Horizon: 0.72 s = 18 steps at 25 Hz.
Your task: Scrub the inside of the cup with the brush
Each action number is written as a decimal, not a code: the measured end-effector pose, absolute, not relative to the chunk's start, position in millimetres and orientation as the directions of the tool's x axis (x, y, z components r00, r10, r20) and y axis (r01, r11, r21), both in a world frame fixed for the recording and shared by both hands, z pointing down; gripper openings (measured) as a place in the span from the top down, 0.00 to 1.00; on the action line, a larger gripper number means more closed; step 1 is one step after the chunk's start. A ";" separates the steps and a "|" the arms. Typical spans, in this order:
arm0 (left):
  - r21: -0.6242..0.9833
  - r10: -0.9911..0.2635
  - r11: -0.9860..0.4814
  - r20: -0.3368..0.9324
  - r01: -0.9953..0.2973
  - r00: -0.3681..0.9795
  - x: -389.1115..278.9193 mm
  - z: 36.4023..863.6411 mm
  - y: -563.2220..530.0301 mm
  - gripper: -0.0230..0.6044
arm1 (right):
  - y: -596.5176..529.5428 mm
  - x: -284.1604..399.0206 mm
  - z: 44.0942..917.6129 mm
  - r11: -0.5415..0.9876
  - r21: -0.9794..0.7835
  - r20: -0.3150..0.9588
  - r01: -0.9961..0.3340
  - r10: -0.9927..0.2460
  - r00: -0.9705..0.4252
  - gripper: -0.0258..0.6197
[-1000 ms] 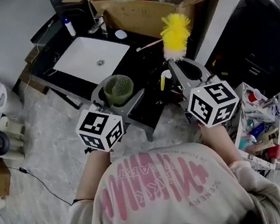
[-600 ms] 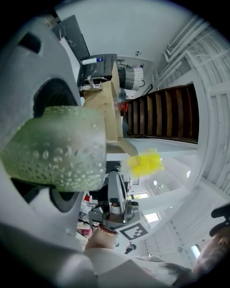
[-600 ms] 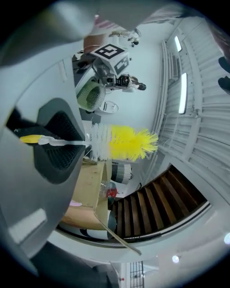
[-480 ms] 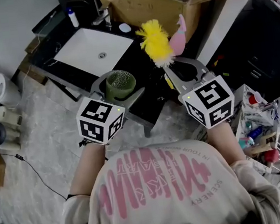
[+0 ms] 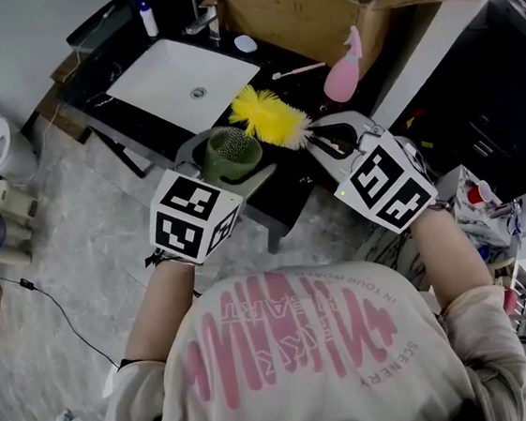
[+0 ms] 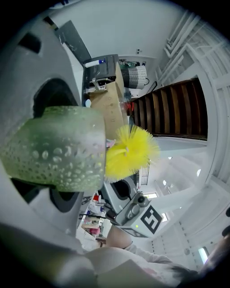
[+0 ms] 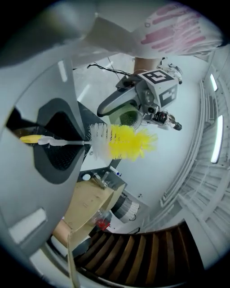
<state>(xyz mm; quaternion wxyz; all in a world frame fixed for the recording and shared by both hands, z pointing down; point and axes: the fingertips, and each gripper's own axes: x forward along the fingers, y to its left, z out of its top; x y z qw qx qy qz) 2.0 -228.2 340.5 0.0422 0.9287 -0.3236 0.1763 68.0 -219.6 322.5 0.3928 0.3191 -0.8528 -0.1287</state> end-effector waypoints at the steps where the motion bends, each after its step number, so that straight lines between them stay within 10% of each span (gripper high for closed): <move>1: -0.039 -0.586 -0.787 0.360 -0.616 0.725 0.7 341.4 -228.0 0.33 | -218.5 67.3 324.7 0.772 0.485 0.606 -0.411 -0.635 -0.478 0.90; 18: -0.334 -0.590 -0.805 0.539 -0.491 0.601 0.4 368.6 -221.4 0.33 | -219.9 71.5 325.9 0.718 0.676 0.737 0.166 -0.654 -0.172 0.90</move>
